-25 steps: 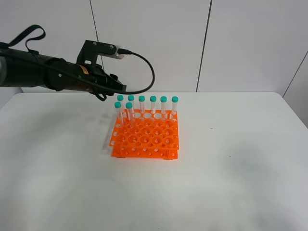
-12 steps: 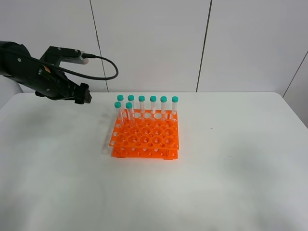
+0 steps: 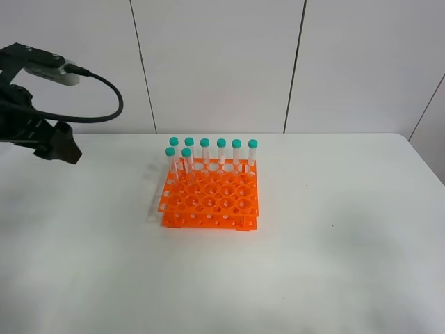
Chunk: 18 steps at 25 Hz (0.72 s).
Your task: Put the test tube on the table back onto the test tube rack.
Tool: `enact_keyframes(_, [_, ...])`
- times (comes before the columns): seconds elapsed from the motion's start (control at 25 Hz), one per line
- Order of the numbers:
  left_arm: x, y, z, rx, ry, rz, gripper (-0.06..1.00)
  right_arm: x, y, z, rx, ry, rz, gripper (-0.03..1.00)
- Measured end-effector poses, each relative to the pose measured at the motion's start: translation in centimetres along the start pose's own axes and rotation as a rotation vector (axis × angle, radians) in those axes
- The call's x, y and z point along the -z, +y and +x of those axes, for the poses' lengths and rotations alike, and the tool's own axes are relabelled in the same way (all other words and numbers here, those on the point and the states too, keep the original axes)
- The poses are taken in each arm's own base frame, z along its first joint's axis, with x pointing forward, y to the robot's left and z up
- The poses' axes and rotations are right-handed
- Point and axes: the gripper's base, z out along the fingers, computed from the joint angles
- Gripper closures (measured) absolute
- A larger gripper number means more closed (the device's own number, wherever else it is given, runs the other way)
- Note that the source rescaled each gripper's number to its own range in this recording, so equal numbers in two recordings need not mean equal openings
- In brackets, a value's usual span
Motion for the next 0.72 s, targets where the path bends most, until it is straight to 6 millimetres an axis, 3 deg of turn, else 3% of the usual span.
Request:
enact_keyframes(0.28, [5.0, -1.9, 3.1, -0.036, 0.142, 0.123, -0.05, 0.0, 0.0, 0.0, 0.000, 0.000, 0.000, 0.50])
enact_keyframes(0.52, [5.9, -1.8, 5.5, 0.012, 0.186, 0.039, -0.05, 0.0, 0.0, 0.0, 0.000, 0.000, 0.000, 0.50])
enact_keyframes(0.72, [5.8, -2.8, 9.0, 0.123, 0.220, 0.047, -0.05, 0.0, 0.0, 0.0, 0.000, 0.000, 0.000, 0.50])
